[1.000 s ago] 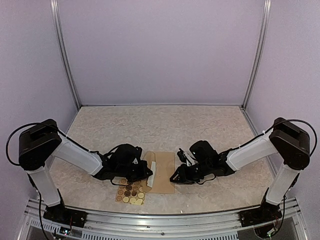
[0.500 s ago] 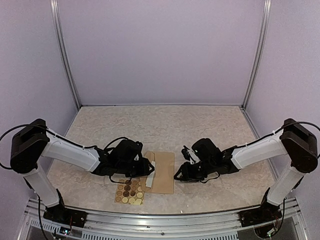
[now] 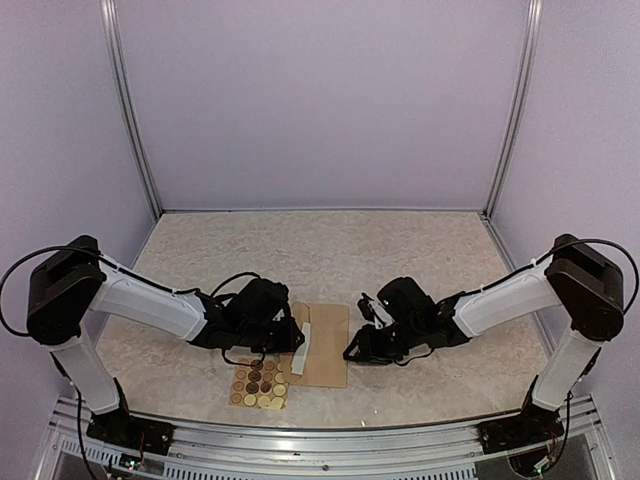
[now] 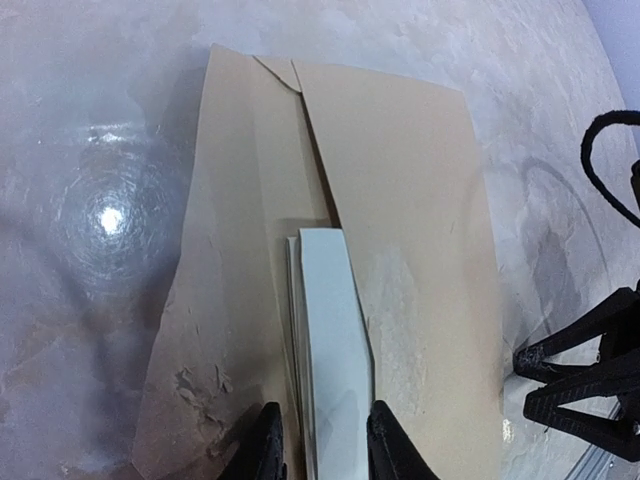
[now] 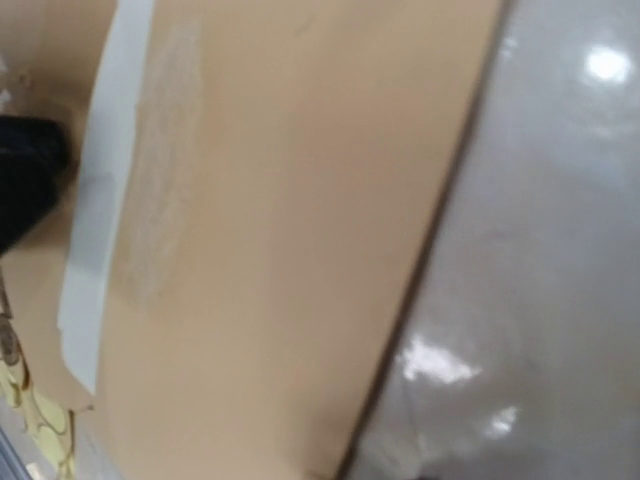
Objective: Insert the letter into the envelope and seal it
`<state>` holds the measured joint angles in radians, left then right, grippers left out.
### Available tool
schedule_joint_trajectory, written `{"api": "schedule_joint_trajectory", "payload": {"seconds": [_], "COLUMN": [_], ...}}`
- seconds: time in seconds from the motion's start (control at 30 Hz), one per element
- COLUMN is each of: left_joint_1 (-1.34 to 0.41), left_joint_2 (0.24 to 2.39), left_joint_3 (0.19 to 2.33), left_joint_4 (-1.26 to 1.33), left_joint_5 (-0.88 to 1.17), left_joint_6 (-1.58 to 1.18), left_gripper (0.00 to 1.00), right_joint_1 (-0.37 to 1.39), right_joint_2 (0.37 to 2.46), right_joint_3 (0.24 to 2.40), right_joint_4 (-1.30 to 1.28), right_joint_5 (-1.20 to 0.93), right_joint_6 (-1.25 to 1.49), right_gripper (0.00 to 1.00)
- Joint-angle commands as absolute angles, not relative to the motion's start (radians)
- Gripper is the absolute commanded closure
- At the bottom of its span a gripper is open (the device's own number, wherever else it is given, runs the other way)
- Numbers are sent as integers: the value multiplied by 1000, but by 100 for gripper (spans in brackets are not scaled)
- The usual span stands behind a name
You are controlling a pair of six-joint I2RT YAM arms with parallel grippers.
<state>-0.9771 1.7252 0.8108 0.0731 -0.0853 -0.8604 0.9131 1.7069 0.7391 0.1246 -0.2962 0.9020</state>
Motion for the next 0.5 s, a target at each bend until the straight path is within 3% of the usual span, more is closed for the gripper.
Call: {"api": "schedule_joint_trajectory", "payload": {"seconds": [0.0, 0.47], "left_joint_1": [-983, -983], "left_joint_2": [1755, 1785], "left_joint_3": [827, 826], "left_joint_4": [69, 80], "left_joint_5": [-78, -53], "left_joint_6": [-863, -881], "left_gripper": [75, 94], "right_joint_1": [906, 907], "right_joint_2": [1750, 1779], "right_joint_3": [758, 755], "right_joint_4": [146, 167], "right_joint_5": [-321, -340], "right_joint_6": [898, 908], "right_gripper": [68, 69]}}
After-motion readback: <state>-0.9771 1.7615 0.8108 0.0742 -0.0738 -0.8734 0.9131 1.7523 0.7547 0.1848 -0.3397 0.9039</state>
